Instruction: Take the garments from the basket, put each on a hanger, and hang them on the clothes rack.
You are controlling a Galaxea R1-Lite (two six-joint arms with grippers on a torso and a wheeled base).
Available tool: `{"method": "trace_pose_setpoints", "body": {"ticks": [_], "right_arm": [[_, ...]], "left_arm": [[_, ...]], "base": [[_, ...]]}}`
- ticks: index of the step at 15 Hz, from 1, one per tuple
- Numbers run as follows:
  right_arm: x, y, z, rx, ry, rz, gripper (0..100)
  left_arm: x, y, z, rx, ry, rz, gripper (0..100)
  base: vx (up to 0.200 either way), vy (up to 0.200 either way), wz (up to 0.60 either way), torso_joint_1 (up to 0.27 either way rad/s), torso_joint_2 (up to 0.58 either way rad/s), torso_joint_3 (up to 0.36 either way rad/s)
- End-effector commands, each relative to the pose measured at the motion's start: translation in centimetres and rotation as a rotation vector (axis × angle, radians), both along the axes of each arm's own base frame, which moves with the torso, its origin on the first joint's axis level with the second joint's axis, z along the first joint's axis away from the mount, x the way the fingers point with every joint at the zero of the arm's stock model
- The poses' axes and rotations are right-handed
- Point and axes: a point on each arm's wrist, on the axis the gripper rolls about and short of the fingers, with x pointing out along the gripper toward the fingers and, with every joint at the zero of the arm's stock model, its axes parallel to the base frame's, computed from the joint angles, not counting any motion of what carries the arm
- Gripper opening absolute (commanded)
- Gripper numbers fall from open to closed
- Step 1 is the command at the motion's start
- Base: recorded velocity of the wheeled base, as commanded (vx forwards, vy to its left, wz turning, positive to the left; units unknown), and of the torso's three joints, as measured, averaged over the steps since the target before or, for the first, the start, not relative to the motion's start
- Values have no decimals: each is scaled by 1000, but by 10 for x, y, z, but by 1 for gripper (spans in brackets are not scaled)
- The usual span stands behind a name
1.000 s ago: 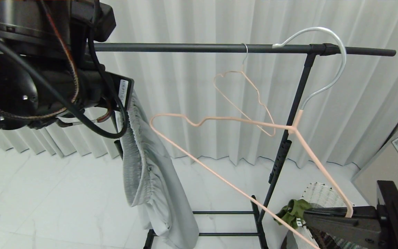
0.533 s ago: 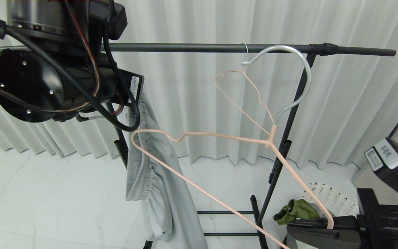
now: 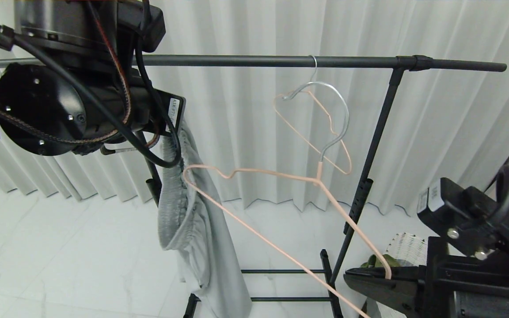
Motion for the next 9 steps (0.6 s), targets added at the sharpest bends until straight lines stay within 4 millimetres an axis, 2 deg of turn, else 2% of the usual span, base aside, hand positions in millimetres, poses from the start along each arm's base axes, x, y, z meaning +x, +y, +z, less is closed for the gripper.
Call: {"method": "trace_pose_setpoints", "body": {"ticks": [1, 9], "right_arm": [[7, 13, -6, -10, 14, -21, 0], [17, 27, -2, 105, -14, -80, 0]], "left_arm": [[-1, 0, 1, 1, -2, 0, 0], [-4, -1, -2, -7, 3, -3, 0]], "base": [[0, 0, 0, 0, 0, 0], [0, 0, 0, 0, 0, 0]]}}
